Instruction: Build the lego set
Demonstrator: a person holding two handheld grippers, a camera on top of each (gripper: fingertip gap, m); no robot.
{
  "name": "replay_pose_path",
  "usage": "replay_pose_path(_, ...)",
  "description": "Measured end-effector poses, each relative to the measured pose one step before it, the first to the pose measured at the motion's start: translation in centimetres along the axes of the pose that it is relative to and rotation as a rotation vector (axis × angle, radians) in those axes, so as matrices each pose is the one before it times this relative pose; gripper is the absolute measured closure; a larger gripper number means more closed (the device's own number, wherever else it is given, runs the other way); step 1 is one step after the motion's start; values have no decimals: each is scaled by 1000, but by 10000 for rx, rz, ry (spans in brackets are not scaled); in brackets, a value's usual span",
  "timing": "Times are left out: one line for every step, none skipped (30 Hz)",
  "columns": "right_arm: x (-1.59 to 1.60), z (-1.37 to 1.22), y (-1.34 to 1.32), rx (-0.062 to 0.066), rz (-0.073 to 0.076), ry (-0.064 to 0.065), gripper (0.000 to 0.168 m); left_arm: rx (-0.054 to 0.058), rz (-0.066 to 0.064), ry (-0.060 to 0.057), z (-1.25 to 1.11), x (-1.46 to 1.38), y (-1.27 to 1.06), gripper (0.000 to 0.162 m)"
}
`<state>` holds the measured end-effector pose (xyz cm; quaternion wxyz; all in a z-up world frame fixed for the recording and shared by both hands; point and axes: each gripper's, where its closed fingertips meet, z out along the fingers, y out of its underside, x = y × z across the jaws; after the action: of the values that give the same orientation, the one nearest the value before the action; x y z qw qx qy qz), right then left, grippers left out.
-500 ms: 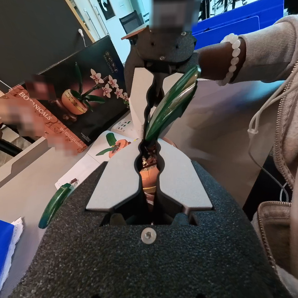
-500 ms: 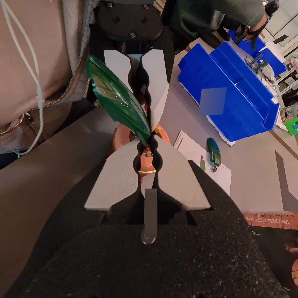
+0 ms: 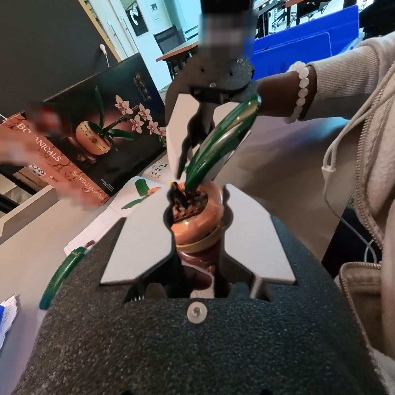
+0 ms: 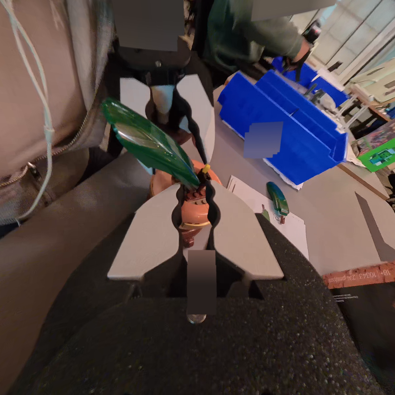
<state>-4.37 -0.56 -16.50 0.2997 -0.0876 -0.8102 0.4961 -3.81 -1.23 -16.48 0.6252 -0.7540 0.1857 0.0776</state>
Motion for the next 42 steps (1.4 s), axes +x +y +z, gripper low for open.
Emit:
replay_pose_path(141, -470, -386, 403, 189, 173, 149, -16, -40, -70, -227, -221, 152, 117)
replay_pose_path(117, -450, -328, 286, 59, 209, 150, 37, -85, -6, -266, -197, 80, 119)
replay_pose_path(80, -262, -72, 48, -40, 201, 149, 99, -115, 19, -287, -145, -24, 119)
replay_pose_path(-65, -94, 61, -83, -73, 120, 150, 81, -95, -5, -246, -144, -35, 121)
replay_pose_path(-210, 57, 46, -84, -65, 25, 150, 19, 27, 30, -147, -81, 53, 123)
replay_pose_path(-217, 161, 24, -62, -75, 11, 150, -41, 162, 31, -67, -15, 147, 128)
replay_pose_path(-94, 208, 69, -70, -84, 50, 149, -125, 212, -93, -32, -128, 245, 131)
replay_pose_path(20, 267, 96, -97, -88, 105, 147, -156, 225, -81, -11, -41, 274, 131)
replay_pose_path(67, 189, 93, -58, -72, 105, 145, -125, 182, 44, 95, 27, 308, 131)
replay_pose_path(188, 104, 14, -23, -38, 193, 142, 33, 48, -12, 30, -141, 96, 133)
replay_pose_path(78, 39, -7, 6, -7, 124, 140, 111, -2, 89, -19, -149, -2, 130)
replay_pose_path(-6, 13, -14, -6, 49, 62, 140, 87, -42, 195, -150, -106, 20, 128)
replay_pose_path(37, -185, -70, 71, 112, 139, 140, 70, -90, 256, -210, -138, 66, 126)
replay_pose_path(58, -208, -213, 169, 193, 201, 140, 36, -186, 274, -244, -169, 142, 126)
replay_pose_path(2, -107, -424, 272, 279, 207, 140, 53, -243, 295, -265, -180, 161, 123)
replay_pose_path(1, -104, -409, 258, 317, 289, 138, 142, -279, 274, -235, -271, 147, 121)
replay_pose_path(173, -96, -242, 167, 373, 443, 137, 179, -360, 237, -172, -382, 175, 120)
replay_pose_path(365, -131, 61, -12, 478, 584, 137, 170, -379, 300, -82, -290, 233, 115)
replay_pose_path(324, -176, 291, -155, 613, 591, 137, 173, -359, 414, -2, -73, 193, 109)
replay_pose_path(203, -234, 338, -146, 806, 596, 138, 172, -313, 325, 72, -93, 99, 104)
replay_pose_path(-42, -246, 352, -68, 961, 544, 145, 87, -84, 392, 148, 155, 97, 98)
replay_pose_path(-297, -239, 424, -12, 944, 446, 150, 22, 100, 417, 174, 286, 159, 96)
replay_pose_path(-304, -230, 586, -98, 792, 465, 155, 23, 146, 354, 179, 262, 97, 93)
replay_pose_path(-507, -181, 421, 5, 573, 313, 157, 102, 103, 304, 146, 193, -98, 93)
replay_pose_path(-575, -36, 224, 134, 351, 251, 158, 157, 42, 293, 119, 224, -210, 94)
replay_pose_path(-136, 110, 212, 39, 122, 538, 159, 105, -4, 205, 120, 164, -141, 98)
replay_pose_path(380, 243, 410, -205, -109, 810, 159, 23, -30, 64, 105, 56, -28, 102)
replay_pose_path(331, 323, 286, -285, -366, 663, 160, -60, 24, 35, 81, 136, 54, 107)
replay_pose_path(257, 349, 116, -158, -337, 539, 160, -72, 72, -38, 60, 198, 57, 113)
replay_pose_path(-14, 331, -67, -7, -84, 292, 160, -81, 94, -104, 85, 232, 51, 117)
replay_pose_path(-248, 265, -45, -6, 67, 34, 159, -111, 90, -84, 49, 388, 78, 118)
replay_pose_path(-140, 220, 23, -10, 134, -14, 160, -182, 136, -83, 74, 441, 175, 118)
replay_pose_path(-40, 90, -32, 9, 132, -23, 160, -97, 158, -178, 55, 323, 42, 114)
replay_pose_path(-4, 99, -173, 134, 55, -182, 160, -23, 140, -49, 47, 422, -36, 114)
replay_pose_path(81, -9, -134, 95, 52, -52, 158, -43, 35, -14, 32, 342, -29, 112)
replay_pose_path(-91, 45, -98, 73, 4, -207, 157, -9, -88, 67, -5, 215, -45, 108)
replay_pose_path(-256, 63, -102, 62, 33, -342, 156, 7, -136, 66, -105, -17, -39, 108)
replay_pose_path(9, 79, -57, 40, 102, -168, 156, 0, -91, -31, -238, -410, 10, 107)
replay_pose_path(-24, 113, -56, 39, 58, -168, 157, -34, -8, -222, -318, -899, 106, 105)
replay_pose_path(131, 215, 84, -66, 30, -90, 157, -106, 87, -142, -313, -906, 238, 101)
replay_pose_path(250, 205, 207, -169, -26, 47, 157, -138, 73, 127, -163, -598, 312, 97)
replay_pose_path(50, 171, 111, -97, -104, -83, 157, -117, -1, 335, 46, -221, 271, 94)
